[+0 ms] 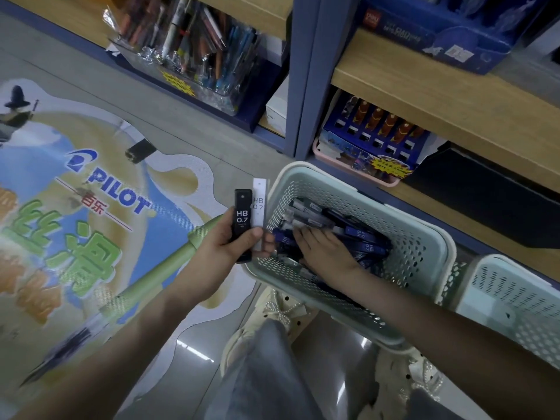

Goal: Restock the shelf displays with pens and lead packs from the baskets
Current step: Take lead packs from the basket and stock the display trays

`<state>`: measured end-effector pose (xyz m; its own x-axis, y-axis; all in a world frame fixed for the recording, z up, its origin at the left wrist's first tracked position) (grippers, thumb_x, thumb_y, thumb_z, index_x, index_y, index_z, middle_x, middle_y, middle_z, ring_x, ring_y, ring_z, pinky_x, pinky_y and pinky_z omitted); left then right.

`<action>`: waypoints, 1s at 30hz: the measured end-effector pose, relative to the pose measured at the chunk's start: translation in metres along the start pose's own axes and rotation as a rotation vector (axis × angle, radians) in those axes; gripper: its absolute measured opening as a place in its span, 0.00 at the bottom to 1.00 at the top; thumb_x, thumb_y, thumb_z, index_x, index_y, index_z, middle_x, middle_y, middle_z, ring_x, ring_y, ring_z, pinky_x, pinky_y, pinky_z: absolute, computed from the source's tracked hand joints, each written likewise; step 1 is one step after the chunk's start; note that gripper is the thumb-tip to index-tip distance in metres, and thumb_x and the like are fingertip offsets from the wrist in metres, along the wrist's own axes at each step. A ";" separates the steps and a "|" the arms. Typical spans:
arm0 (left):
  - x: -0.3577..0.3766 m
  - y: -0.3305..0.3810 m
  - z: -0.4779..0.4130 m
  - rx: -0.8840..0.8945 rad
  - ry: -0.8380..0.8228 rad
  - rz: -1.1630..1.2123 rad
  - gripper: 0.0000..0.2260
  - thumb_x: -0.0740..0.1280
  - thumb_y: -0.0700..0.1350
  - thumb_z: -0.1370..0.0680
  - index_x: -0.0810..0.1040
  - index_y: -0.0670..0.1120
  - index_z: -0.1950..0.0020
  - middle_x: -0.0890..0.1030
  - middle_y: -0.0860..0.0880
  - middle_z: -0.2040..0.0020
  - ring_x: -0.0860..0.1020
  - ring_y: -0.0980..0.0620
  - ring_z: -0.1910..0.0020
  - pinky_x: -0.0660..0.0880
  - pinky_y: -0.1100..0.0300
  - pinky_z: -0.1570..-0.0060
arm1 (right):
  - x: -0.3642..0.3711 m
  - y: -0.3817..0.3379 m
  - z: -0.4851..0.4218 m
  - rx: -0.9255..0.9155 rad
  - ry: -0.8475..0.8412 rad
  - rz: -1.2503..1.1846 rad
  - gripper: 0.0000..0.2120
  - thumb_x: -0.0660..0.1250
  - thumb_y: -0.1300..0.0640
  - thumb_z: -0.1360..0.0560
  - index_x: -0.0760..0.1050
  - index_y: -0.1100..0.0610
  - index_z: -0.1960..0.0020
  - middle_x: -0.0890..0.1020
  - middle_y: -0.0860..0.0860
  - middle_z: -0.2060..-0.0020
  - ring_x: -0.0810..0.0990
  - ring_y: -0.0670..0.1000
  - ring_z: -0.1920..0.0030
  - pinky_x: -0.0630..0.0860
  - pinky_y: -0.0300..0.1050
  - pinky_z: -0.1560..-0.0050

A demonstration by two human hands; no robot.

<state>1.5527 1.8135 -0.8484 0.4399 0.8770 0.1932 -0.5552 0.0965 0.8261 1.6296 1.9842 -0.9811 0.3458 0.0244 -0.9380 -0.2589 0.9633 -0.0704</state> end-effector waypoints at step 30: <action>0.061 0.032 -0.005 0.022 -0.061 -0.045 0.13 0.64 0.44 0.20 0.72 0.47 0.35 0.82 0.47 0.44 0.81 0.49 0.45 0.76 0.51 0.43 | -0.178 0.013 0.045 0.538 0.330 -1.692 0.09 0.68 0.63 0.25 0.79 0.50 0.49 0.84 0.47 0.54 0.82 0.44 0.51 0.77 0.38 0.49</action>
<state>1.5588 1.8726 -0.8127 0.5066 0.8418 0.1865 -0.5184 0.1245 0.8460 1.6051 2.0040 -0.7999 -0.2947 -0.9556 -0.0015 0.4590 -0.1401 -0.8773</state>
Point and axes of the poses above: each hand's wrist, its own z-axis away from the middle knuckle, its own x-axis out of the palm, y = z × x, the point moved 3 cm from there along -z, towards the middle knuckle
